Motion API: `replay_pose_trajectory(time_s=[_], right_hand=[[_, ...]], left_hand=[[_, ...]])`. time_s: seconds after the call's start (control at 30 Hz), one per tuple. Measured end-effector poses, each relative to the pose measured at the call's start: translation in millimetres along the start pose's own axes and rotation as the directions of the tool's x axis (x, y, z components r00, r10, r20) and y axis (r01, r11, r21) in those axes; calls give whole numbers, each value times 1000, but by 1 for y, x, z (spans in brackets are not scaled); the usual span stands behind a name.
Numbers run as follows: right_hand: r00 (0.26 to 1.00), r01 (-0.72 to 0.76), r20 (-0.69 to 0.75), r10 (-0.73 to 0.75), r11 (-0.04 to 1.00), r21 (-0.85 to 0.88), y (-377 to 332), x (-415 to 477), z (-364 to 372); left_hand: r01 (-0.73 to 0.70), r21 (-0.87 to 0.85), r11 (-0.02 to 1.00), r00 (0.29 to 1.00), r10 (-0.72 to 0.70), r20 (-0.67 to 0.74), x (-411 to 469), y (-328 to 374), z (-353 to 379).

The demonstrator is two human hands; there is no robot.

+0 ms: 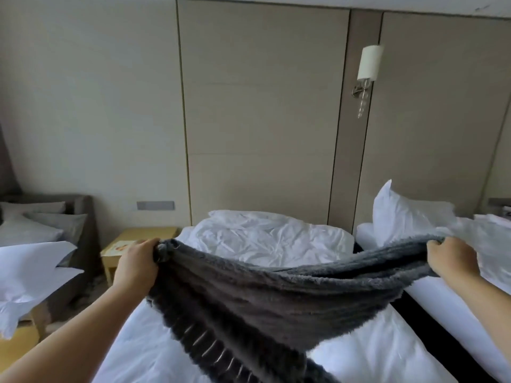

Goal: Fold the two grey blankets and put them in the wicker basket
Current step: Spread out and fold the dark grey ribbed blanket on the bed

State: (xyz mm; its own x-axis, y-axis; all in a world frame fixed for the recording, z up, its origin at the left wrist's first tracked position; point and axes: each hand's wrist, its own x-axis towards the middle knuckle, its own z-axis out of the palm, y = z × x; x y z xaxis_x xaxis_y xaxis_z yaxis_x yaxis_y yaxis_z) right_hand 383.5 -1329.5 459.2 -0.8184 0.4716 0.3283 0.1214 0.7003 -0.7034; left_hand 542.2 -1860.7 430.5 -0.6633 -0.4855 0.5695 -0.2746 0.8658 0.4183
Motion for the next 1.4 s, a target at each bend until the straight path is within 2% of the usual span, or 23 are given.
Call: replay_pose_trajectory(time_s=[0.1, 0.17, 0.23, 0.3, 0.33, 0.37, 0.4, 0.5, 0.57, 0.63, 0.77, 0.87, 0.97, 1.03, 1.1, 1.2, 1.3, 1.33, 1.4], right_hand=[[984, -165, 102, 145, 960, 228, -16, 1, -1], [960, -271, 202, 193, 822, 501, -31, 4, -6], [975, -219, 123, 186, 687, 693, -47, 14, -23], [977, -100, -26, 210, 563, 820, -65, 22, -47], [971, -77, -42, 234, 474, 877, -70, 26, -54], [969, -94, -12, 248, 409, 908, -72, 31, -55], [968, -152, 57, 246, 391, 908, -72, 32, -53], [922, -387, 337, 192, 494, 779, -63, 19, -27], [908, -415, 371, 194, 539, 733, -51, 9, -14], [902, -417, 395, 172, 582, 698, -38, 5, -5], [843, -490, 513, 162, 625, 608, -22, -3, 12], [732, -562, 664, 155, 689, 459, -14, -15, 31], [609, -572, 784, 122, 752, 328, 3, -30, 58], [494, -593, 862, 108, 768, 243, 23, -45, 82], [345, -577, 925, 157, 813, 77, 52, -66, 113], [206, -404, 891, 406, 864, -301, 111, -104, 166], [99, -107, 753, 650, 760, -642, 165, -144, 201], [31, -39, 704, 710, 705, -709, 179, -155, 208], [-107, 48, 620, 777, 627, -778, 202, -175, 221]], left_hand=[[-44, 14, 999, 999, 45, -14, -1, 7, -6], [-54, 17, 998, 997, 55, -46, 7, 11, -16], [-41, -43, 998, 986, 33, -163, 23, 15, -33], [-10, -151, 988, 950, -38, -310, 43, 19, -51], [18, -187, 982, 936, -82, -342, 51, 20, -58], [60, -191, 980, 939, -120, -323, 58, 23, -61], [108, -151, 983, 956, -145, -256, 62, 25, -62], [188, -4, 982, 982, -188, -25, 61, 27, -51], [187, -2, 982, 981, -187, 54, 53, 25, -40], [189, -21, 982, 979, -187, 75, 46, 24, -29], [244, -147, 959, 966, -226, 124, 39, 24, -5], [326, -328, 887, 941, -270, 206, 33, 19, 18], [391, -377, 840, 910, -289, 299, 14, 11, 47], [442, -333, 833, 858, -285, 426, -5, 2, 73], [462, -201, 864, 776, -283, 564, -30, -8, 102], [355, 119, 927, 617, -328, 716, -71, -21, 147], [149, 385, 911, 431, -410, 804, -117, -38, 190], [36, 449, 893, 345, -433, 833, -132, -45, 204], [-78, 503, 861, 195, -481, 855, -157, -54, 228]])
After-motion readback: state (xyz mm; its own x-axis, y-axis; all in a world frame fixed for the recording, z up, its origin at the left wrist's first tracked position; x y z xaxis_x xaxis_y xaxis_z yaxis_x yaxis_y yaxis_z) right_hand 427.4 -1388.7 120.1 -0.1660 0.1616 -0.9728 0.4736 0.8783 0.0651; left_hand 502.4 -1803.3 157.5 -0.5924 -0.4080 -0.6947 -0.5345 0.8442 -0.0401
